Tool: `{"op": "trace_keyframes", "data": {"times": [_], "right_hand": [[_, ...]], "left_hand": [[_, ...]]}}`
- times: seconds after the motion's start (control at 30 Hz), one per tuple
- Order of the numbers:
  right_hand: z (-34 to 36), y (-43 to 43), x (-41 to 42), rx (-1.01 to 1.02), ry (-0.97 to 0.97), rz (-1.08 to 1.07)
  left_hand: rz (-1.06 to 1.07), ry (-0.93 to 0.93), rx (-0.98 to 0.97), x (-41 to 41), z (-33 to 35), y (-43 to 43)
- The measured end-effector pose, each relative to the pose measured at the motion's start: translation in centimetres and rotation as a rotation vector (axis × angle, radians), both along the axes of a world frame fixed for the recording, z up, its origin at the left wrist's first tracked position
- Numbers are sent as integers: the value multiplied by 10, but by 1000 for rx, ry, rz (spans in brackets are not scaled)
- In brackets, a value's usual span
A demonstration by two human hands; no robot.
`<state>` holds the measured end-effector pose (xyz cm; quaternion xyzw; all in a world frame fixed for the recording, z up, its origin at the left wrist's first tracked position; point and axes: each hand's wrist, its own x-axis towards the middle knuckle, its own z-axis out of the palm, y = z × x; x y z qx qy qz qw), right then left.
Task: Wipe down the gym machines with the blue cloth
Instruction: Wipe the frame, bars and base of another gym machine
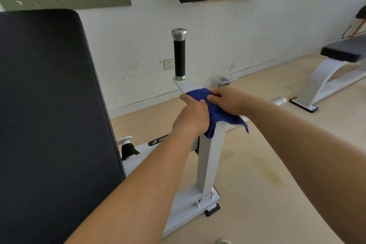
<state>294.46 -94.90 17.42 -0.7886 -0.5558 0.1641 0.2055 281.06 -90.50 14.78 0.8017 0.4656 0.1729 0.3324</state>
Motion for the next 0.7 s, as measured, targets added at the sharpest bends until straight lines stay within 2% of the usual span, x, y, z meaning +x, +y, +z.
{"op": "trace_keyframes", "data": {"times": [0.13,0.3,0.37,0.6,0.7], "right_hand": [[-1,54,10,0,-34,-10],[-3,107,22,17,-38,-17],[-3,110,24,13,-35,-10],[-3,32,9,47,227,-9],[-14,-15,-3,131,285,-31]], "left_hand": [[30,-99,18,10,6,41],[133,-234,-184,30,8,96],[128,-243,-201,31,8,103],[-49,-51,45,1,-3,43],[-74,-37,86,-8,-9,5]]}}
